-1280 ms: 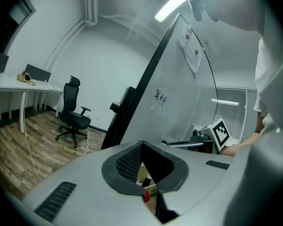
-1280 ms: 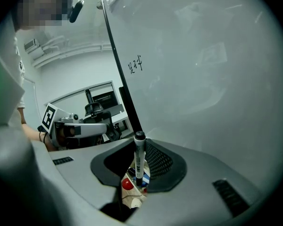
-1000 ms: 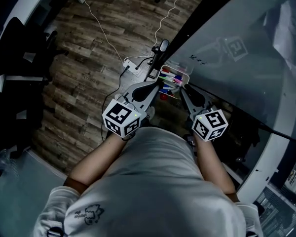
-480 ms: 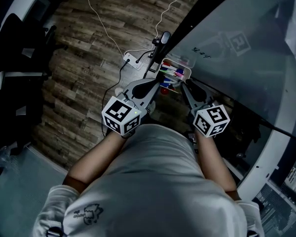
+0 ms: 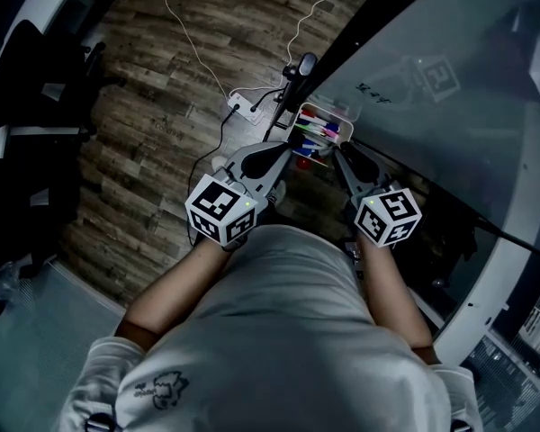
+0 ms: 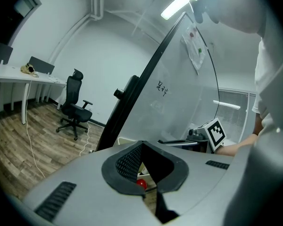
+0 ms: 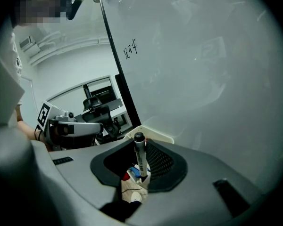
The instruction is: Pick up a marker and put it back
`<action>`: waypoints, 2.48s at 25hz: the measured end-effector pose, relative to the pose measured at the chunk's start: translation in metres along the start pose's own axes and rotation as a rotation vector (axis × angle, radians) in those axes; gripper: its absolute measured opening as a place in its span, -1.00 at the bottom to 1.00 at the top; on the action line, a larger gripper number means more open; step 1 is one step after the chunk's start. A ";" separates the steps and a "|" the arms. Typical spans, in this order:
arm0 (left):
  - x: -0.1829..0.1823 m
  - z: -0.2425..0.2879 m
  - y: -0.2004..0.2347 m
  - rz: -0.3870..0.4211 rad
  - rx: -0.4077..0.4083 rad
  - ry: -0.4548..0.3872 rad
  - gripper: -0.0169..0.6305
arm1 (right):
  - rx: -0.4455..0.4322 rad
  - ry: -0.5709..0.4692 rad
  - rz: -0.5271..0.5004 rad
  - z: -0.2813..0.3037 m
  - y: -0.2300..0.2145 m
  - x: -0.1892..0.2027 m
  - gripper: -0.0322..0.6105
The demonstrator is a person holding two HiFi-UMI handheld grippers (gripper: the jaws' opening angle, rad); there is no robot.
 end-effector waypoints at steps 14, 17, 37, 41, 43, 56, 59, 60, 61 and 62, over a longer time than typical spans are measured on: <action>-0.002 0.000 -0.001 -0.001 0.006 0.003 -0.93 | 0.009 -0.015 0.012 0.000 -0.003 -0.001 -0.66; -0.003 0.001 -0.002 0.002 0.011 0.001 -0.93 | 0.015 -0.018 0.009 -0.002 -0.004 -0.002 -0.66; -0.034 -0.003 -0.015 0.073 0.034 -0.050 -0.93 | 0.047 -0.130 -0.037 -0.027 -0.004 -0.037 -0.66; -0.045 -0.002 -0.020 0.064 0.049 -0.059 -0.93 | 0.039 -0.175 -0.036 -0.036 -0.001 -0.045 -0.66; -0.051 -0.006 -0.023 0.083 0.056 -0.055 -0.93 | 0.037 -0.198 -0.045 -0.041 0.003 -0.050 -0.66; -0.086 -0.033 -0.015 0.191 0.167 -0.031 -0.93 | 0.132 -0.318 -0.087 -0.076 0.048 -0.082 -0.86; -0.091 -0.051 -0.012 0.205 0.196 -0.027 -0.93 | 0.174 -0.323 -0.110 -0.081 0.071 -0.078 -0.86; -0.093 -0.057 -0.010 0.213 0.203 -0.029 -0.93 | 0.187 -0.327 -0.110 -0.081 0.077 -0.077 -0.86; -0.095 -0.062 -0.009 0.220 0.210 -0.030 -0.93 | 0.199 -0.331 -0.104 -0.083 0.083 -0.076 -0.86; -0.096 -0.068 -0.007 0.223 0.217 -0.031 -0.93 | 0.211 -0.334 -0.098 -0.084 0.090 -0.074 -0.86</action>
Point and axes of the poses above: the fingertips, and each gripper's own axes: z forward along the fingers, y to its left, x out of its underside, the point moved 8 cm from there along -z, backward along the fingers, and after that the axes turned 2 degrees about -x, right-handed, at the moved point
